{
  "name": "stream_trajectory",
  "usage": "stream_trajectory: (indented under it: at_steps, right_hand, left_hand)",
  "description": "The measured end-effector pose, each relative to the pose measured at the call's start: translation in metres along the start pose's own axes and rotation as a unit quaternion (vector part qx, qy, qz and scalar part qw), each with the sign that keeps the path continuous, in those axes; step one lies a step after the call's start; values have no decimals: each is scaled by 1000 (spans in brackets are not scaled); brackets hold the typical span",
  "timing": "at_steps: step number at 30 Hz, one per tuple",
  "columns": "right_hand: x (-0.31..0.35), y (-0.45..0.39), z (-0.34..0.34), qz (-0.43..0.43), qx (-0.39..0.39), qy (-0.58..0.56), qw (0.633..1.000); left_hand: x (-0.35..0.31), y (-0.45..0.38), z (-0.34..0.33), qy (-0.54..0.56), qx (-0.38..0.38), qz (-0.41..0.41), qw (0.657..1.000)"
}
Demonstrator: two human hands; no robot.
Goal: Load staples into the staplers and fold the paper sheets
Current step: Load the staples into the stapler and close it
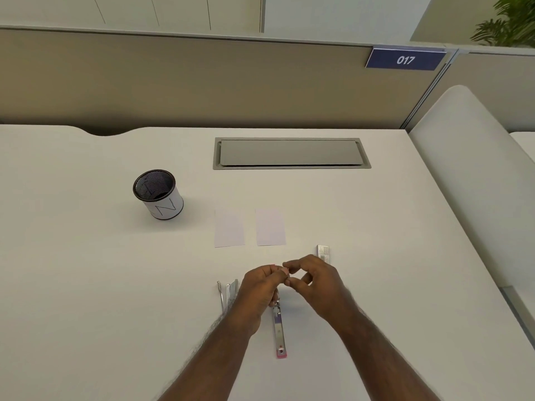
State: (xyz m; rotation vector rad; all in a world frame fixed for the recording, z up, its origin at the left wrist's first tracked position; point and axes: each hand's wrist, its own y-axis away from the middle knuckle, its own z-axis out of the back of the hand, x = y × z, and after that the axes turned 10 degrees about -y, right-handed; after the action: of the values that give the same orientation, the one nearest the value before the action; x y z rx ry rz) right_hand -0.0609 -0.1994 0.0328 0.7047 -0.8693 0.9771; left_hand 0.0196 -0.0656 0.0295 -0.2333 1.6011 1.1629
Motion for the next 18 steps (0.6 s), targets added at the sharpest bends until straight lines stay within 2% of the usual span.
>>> stream_trajectory:
  at_steps: [6, 12, 18]
  right_hand:
    - [1, 6, -9, 20, 10, 27, 999]
    - [3, 11, -18, 5, -7, 47, 999]
    - [6, 12, -20, -22, 3, 57, 998]
  left_hand:
    - [5, 5, 8, 4, 5, 29, 1000]
    - [6, 5, 7, -13, -13, 47, 999]
    - [10, 5, 12, 37, 9, 61, 997]
